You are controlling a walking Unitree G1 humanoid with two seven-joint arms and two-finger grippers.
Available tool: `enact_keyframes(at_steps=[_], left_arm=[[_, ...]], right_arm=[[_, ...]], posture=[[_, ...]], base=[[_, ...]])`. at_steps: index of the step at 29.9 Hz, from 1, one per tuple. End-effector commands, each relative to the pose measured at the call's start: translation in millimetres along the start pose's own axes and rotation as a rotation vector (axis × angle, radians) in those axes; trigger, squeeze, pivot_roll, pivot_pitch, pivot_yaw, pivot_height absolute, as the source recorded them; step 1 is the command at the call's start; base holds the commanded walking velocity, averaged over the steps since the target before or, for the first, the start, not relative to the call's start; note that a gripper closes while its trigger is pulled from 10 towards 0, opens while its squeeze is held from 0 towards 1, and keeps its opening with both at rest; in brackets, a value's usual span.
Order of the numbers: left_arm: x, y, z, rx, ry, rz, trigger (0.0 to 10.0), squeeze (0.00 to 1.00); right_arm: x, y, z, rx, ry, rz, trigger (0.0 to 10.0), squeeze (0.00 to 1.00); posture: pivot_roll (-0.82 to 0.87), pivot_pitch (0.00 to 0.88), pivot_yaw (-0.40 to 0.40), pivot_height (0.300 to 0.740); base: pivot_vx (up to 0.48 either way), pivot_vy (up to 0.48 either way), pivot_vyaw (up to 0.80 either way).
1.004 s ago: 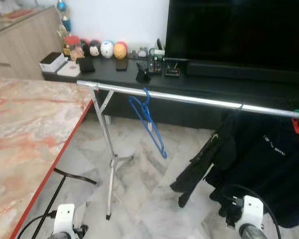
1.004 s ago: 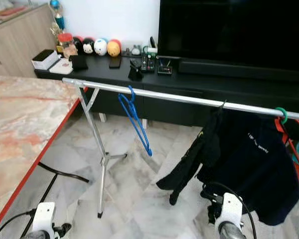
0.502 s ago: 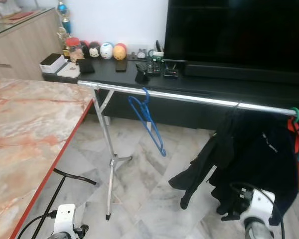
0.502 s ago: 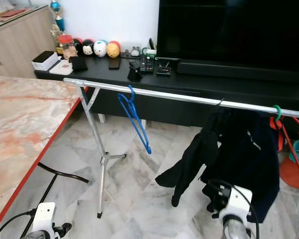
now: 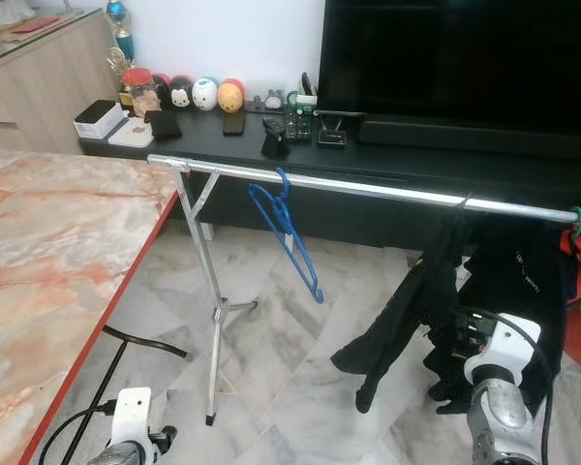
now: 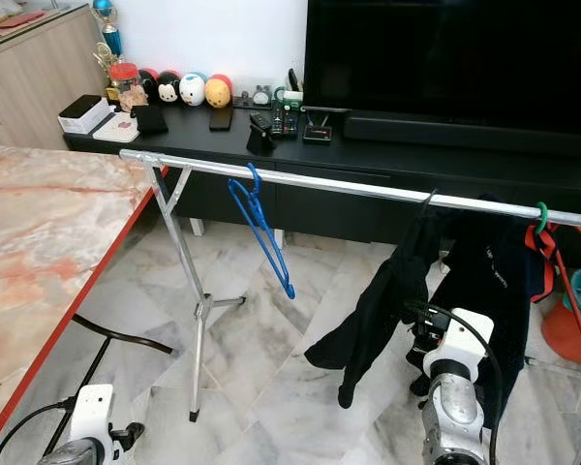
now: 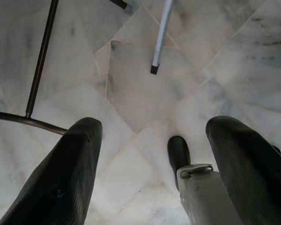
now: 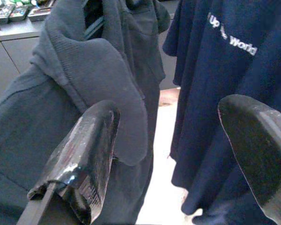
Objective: Hang hanger
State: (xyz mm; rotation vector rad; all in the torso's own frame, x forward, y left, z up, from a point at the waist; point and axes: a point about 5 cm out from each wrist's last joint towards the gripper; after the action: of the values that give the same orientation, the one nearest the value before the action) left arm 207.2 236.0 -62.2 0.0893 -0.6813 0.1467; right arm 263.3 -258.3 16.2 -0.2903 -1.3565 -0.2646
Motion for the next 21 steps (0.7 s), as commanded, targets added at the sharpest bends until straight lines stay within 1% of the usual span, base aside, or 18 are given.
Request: enact_keyframes(at_steps=[1,8,14,16,17,19,20,21], left_arm=[[0,0.3,-0.1,0.008,0.000,0.003,10.0,0.00],[6,-4.8,-1.8,0.002,-0.003,0.004,10.0,0.00],[9,-4.0,-2.0,0.000,-0.008,-0.018,10.0,0.00],[10,-0.5,-1.7,0.017,-0.013,-0.015,10.0,0.00],[10,0.1,-1.7,0.022,-0.014,-0.013,10.0,0.00],[10,3.9,-1.2,0.040,-0.017,0.000,10.0,0.00],[10,3.9,-1.2,0.040,-0.017,0.000,10.0,0.00],[10,6.0,-0.9,0.048,-0.020,-0.002,10.0,0.00]], right_arm=[[3,-2.2,-1.8,-0.007,-0.008,-0.007,10.0,0.00],[9,2.8,-8.1,-0.002,-0.006,-0.027,10.0,0.00],[16,11.5,-13.6,0.005,-0.017,-0.041,10.0,0.00],[18,22.0,-15.8,0.035,-0.009,-0.049,10.0,0.00],[18,23.7,-16.1,0.042,-0.007,-0.048,10.0,0.00],[18,32.5,-17.1,0.067,0.004,-0.051,10.0,0.00],[18,32.5,-17.1,0.067,0.004,-0.051,10.0,0.00],[19,38.1,-18.1,0.086,0.011,-0.050,10.0,0.00]], posture=[[-0.20,0.000,0.028,0.740],[-0.21,0.000,0.035,0.740],[-0.19,0.000,0.039,0.740],[-0.14,0.000,0.023,0.740],[-0.14,0.000,0.023,0.740],[-0.09,0.000,0.005,0.740],[-0.09,0.000,0.005,0.740],[-0.06,0.000,-0.005,0.740]], base=[[0.000,0.000,0.00],[0.000,0.000,0.00],[0.000,0.000,0.00],[0.000,0.000,0.00],[0.000,0.000,0.00],[0.000,0.000,0.00],[0.000,0.000,0.00],[0.000,0.000,0.00]])
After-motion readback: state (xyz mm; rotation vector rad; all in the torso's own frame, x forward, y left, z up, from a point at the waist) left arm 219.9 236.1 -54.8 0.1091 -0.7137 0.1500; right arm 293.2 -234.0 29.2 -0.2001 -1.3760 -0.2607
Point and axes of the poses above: a point about 5 cm out from each wrist's last joint towards the gripper, its own z axis pointing back from the gripper into the wrist, its own x axis along the axis of the wrist's last joint, y = z × x, and after that the axes turned 4 degrees about z, right-handed
